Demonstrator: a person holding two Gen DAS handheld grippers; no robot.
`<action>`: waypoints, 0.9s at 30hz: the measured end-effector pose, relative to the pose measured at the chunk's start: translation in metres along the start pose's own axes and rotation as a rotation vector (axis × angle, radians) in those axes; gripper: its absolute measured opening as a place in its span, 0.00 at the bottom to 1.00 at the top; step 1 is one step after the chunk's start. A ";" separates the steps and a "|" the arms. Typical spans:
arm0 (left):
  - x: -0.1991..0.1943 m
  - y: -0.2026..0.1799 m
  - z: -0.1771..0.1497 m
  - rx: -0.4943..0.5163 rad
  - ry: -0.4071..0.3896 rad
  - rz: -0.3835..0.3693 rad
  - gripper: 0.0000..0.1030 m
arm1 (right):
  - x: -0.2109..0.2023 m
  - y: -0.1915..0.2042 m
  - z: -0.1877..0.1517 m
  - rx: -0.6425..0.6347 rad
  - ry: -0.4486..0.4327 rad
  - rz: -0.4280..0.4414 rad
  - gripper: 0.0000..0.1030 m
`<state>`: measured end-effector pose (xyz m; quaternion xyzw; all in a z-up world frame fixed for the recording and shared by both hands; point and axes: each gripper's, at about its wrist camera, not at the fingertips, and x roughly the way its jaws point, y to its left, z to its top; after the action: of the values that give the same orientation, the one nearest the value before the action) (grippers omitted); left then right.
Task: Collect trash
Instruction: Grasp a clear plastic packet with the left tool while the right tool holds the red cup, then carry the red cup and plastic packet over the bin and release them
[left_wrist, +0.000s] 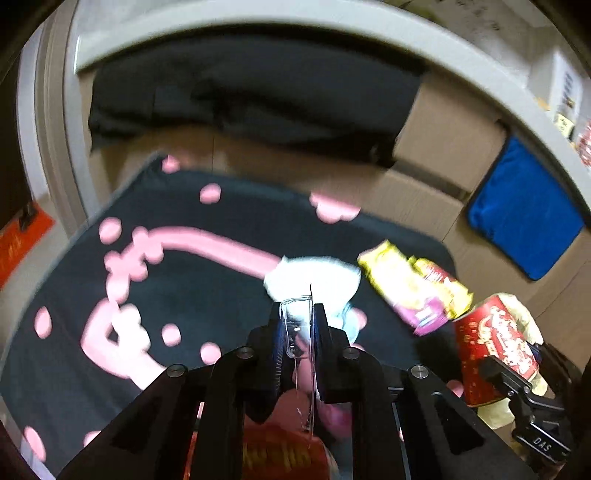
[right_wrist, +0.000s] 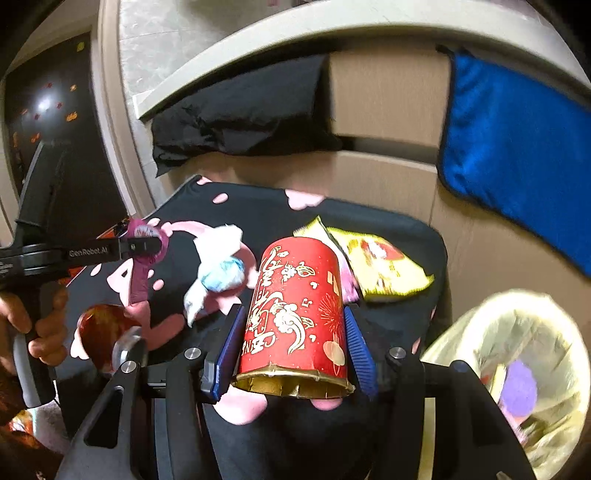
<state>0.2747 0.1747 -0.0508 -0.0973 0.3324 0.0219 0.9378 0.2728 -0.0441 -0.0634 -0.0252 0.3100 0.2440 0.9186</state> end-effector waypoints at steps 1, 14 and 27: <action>-0.008 -0.002 0.003 0.010 -0.028 -0.006 0.14 | -0.002 0.002 0.003 -0.009 -0.008 -0.001 0.49; -0.071 -0.025 0.028 0.045 -0.213 -0.072 0.14 | -0.034 0.006 0.042 -0.028 -0.096 -0.009 0.49; -0.112 -0.112 0.056 0.127 -0.338 -0.222 0.14 | -0.118 -0.027 0.079 -0.078 -0.246 -0.162 0.49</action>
<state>0.2343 0.0782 0.0815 -0.0688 0.1585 -0.0867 0.9811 0.2479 -0.1033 0.0656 -0.0557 0.1821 0.1822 0.9646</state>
